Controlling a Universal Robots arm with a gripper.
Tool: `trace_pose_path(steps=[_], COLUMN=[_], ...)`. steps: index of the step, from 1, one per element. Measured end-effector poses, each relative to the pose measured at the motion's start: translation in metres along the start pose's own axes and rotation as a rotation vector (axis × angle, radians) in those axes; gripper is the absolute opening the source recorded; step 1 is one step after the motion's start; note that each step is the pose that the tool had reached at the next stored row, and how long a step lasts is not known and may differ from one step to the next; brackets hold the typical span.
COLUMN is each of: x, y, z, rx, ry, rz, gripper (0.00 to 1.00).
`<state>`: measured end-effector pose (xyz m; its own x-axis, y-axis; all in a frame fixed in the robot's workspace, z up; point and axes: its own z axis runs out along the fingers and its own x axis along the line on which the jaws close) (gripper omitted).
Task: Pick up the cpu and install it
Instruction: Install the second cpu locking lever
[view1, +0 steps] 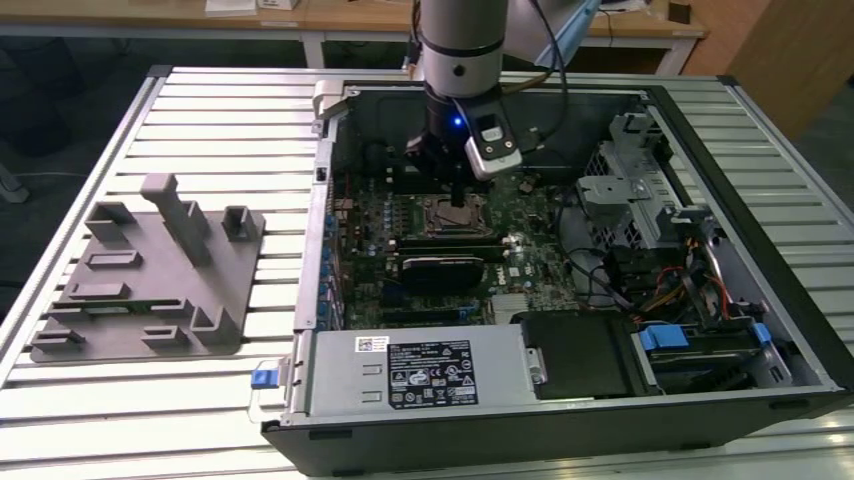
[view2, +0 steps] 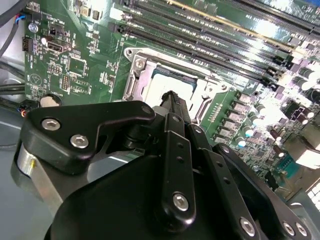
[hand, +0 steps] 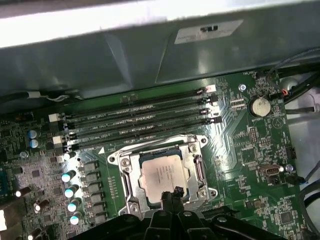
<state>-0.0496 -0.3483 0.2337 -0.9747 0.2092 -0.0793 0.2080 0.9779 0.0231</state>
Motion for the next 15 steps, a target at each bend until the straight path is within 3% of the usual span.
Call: trace_pose_path(steps=[15], x=[-0.0044], y=[-0.0193], z=[-0.0001], rx=[0.0001], ry=[0.0001], rz=[0.000], gripper=[0.11])
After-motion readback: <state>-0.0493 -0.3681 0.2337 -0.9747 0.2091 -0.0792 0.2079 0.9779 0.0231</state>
